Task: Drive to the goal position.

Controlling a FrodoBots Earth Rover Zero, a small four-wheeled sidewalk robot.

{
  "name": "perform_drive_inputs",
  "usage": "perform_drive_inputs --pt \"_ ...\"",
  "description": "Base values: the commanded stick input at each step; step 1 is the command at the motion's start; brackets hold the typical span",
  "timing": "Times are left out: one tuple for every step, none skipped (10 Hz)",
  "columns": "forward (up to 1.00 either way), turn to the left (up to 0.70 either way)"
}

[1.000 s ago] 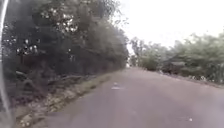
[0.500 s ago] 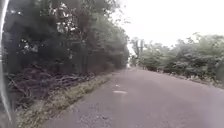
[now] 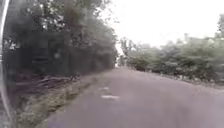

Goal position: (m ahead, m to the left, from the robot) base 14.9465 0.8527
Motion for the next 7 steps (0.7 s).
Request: perform_drive_inputs --pt "0.7 0.0" --pt "0.7 0.0" --pt "0.7 0.0" --pt "0.7 0.0" --pt "0.7 0.0" --pt "0.7 0.0" --pt "0.7 0.0"
